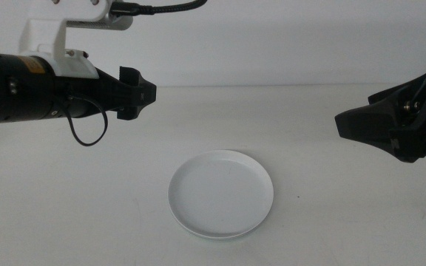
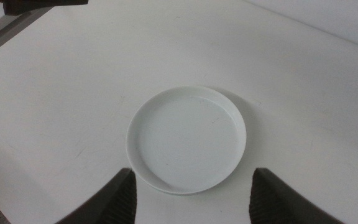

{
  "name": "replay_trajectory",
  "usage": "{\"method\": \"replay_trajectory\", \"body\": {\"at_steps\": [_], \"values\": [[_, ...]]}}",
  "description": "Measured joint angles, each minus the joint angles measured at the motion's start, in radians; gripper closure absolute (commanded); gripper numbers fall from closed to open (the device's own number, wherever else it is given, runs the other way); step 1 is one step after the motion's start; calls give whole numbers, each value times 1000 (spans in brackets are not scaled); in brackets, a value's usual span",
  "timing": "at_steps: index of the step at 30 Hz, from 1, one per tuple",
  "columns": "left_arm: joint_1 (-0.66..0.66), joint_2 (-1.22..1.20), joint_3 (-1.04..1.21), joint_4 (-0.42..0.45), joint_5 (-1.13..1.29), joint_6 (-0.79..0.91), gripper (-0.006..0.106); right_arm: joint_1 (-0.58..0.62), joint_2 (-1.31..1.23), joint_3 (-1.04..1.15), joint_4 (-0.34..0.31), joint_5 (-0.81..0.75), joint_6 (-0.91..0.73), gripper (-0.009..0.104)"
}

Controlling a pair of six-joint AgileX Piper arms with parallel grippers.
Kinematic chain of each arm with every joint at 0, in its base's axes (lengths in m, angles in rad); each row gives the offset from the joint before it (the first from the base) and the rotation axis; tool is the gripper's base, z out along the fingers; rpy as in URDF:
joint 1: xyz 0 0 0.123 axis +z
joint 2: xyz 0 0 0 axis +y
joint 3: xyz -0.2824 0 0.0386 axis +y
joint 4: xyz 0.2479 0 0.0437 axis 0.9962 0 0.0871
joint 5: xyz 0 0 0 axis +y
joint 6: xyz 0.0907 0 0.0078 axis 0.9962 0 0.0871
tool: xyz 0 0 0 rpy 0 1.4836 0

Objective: Stack the three bowls on top of each other.

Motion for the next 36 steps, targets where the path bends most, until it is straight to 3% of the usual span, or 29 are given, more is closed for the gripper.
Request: {"method": "replay_trajectory", "body": {"at_steps": [10,18,24,30,36], "values": [[0,0,0,46,-59,0,10,0,1,0,-23,-49,1,48],[8,0,-34,88,-90,1,10,-15,69,-4,-61,-285,104,48],[162,0,-138,87,-61,-30,16,-179,169,-50,-67,-317,146,48],[334,-65,-142,99,91,-29,23,-375,96,-38,-75,-330,91,49],[357,-300,67,77,13,-26,23,-401,-168,159,-57,-403,39,49]]}}
